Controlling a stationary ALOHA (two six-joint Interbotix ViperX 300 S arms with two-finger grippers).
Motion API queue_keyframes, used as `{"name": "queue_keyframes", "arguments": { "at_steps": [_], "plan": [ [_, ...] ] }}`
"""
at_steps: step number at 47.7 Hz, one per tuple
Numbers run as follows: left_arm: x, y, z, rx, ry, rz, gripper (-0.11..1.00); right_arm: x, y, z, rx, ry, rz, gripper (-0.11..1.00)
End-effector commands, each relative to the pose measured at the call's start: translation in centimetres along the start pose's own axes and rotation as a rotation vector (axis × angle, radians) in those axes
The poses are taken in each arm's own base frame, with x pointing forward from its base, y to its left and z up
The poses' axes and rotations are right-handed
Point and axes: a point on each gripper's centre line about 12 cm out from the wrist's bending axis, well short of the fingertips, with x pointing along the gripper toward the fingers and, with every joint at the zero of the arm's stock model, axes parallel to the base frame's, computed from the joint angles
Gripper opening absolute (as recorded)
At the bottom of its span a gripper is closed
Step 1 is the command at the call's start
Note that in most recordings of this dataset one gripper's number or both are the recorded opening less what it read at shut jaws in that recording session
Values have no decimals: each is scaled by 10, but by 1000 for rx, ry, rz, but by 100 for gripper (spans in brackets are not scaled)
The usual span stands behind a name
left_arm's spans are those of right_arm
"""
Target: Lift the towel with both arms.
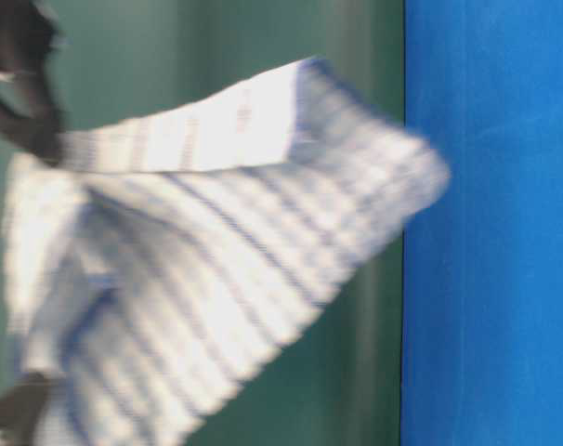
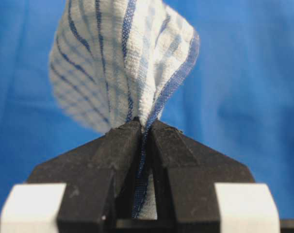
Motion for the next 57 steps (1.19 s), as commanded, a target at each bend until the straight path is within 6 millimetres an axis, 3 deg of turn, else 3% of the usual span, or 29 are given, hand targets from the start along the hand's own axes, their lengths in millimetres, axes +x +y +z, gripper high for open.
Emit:
{"name": "queue_keyframes", "arguments": {
  "at_steps": [1,17,43,46,50,57],
  "plan": [
    [-17,0,27,10,-72,1,5,-22,0,29,-8,-75,-3,6],
    [-50,-3,71,77,-181,0,4,-48,3,72,-9,-159,-2,6],
    [-50,-5,67,83,-155,-5,6,-47,3,74,-15,-153,-4,6],
    [-50,-6,67,82,-153,-10,13,-47,3,73,-15,-150,-4,6],
    [-51,-8,66,81,-155,-17,34,-45,3,72,-14,-147,-4,7],
    [-49,-8,63,81,-148,-16,79,-42,0,68,-35,-126,-26,47]
  ]
}}
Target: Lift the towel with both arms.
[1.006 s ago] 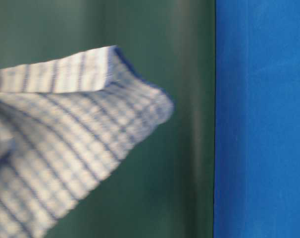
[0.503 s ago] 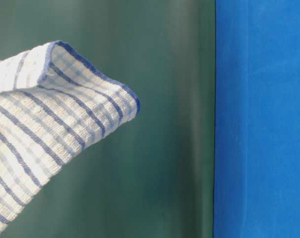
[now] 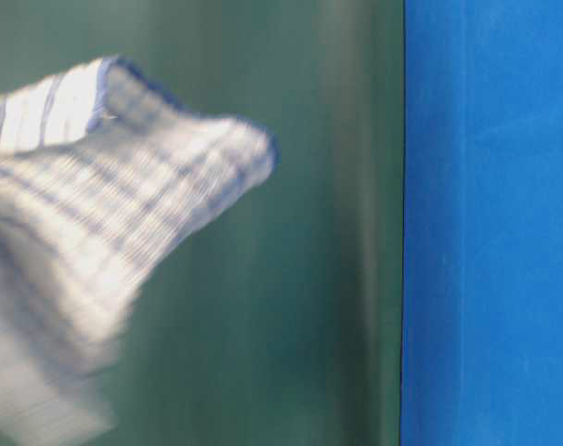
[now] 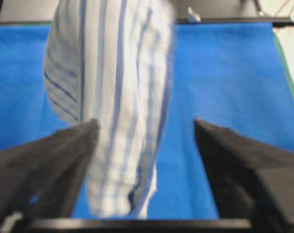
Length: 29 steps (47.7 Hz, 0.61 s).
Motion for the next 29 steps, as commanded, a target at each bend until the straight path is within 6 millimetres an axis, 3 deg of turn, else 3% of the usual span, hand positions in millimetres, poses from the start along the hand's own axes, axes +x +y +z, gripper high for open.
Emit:
{"name": "queue_keyframes", "arguments": {
  "at_steps": [1,5,16,29],
  "plan": [
    [-4,0,5,-1,-21,-1,83,-3,-2,5,-18,-12,-18,53],
    [-2,0,1,-1,-11,-1,88,-1,-3,2,-30,5,-30,69],
    [5,-1,-13,-12,20,-3,87,1,-5,-6,-27,36,-36,66],
    [42,-1,-62,-20,69,1,87,20,-5,-62,-2,172,-39,65]
  ]
}}
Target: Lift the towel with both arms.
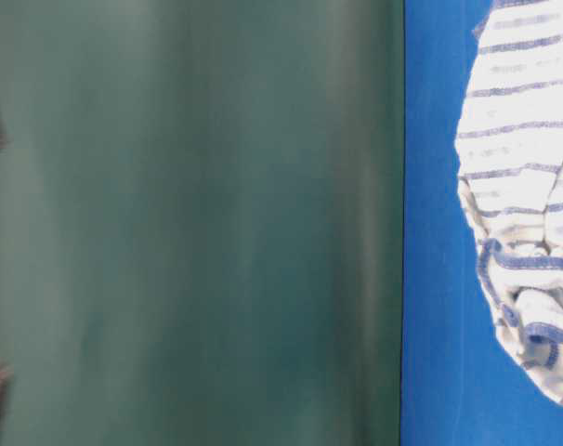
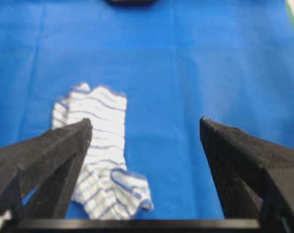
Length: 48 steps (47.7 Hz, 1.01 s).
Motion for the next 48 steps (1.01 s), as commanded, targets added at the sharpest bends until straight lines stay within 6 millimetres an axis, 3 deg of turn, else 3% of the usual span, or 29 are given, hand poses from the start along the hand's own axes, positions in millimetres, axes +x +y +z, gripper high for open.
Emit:
{"name": "queue_keyframes", "arguments": {
  "at_steps": [1,12,31,48],
  "plan": [
    [10,0,-6,2,-17,0,87,6,2,-14,12,14,7,65],
    [49,0,-49,1,55,3,87,36,2,-68,50,102,12,65],
    [105,7,-125,-6,207,21,87,83,3,-138,53,196,25,65],
    [135,9,-188,-14,288,28,87,133,-6,-196,66,296,14,65]
  ]
}}
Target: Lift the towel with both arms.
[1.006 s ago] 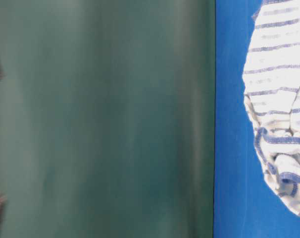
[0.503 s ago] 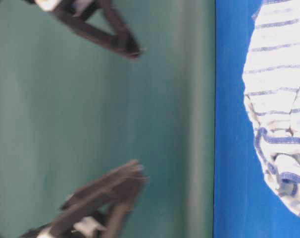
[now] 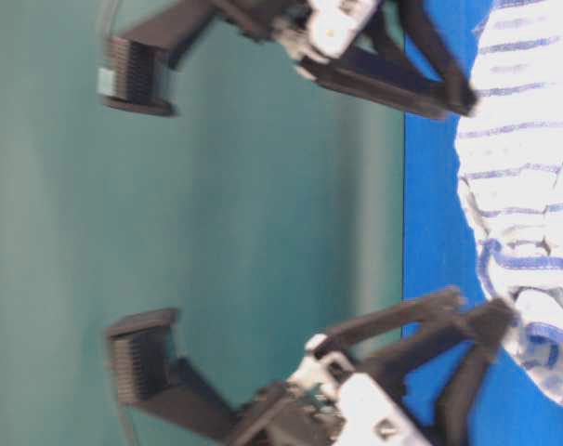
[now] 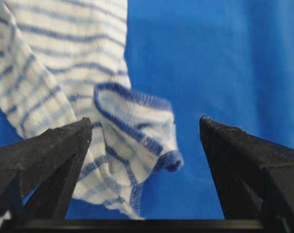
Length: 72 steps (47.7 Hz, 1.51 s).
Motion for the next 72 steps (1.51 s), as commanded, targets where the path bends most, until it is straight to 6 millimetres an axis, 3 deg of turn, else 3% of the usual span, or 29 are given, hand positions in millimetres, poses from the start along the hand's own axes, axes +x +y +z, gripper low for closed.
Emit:
{"name": "queue_keyframes", "arguments": {
  "at_steps": [1,14,23,27,34,40,44,59,72],
  "plan": [
    [5,0,-2,-5,-11,1,87,10,-4,0,10,-16,1,65],
    [21,0,-24,-3,54,1,87,46,-9,-26,16,55,-5,65],
    [22,1,-25,-4,58,3,80,50,-10,-28,17,64,-6,65],
    [22,2,-26,-6,63,5,66,50,-11,-28,17,64,-8,64],
    [21,4,-28,-7,67,9,29,50,-13,-28,20,64,-12,56],
    [19,7,-31,-10,74,15,4,50,-15,-28,23,65,-15,23],
    [18,7,-32,-11,77,16,3,49,-14,-28,22,63,-14,6],
    [10,8,-24,-6,72,16,3,43,-14,-16,28,37,-15,6],
    [-35,7,16,-8,46,11,3,-9,-6,35,39,-59,-15,6]
  ]
}}
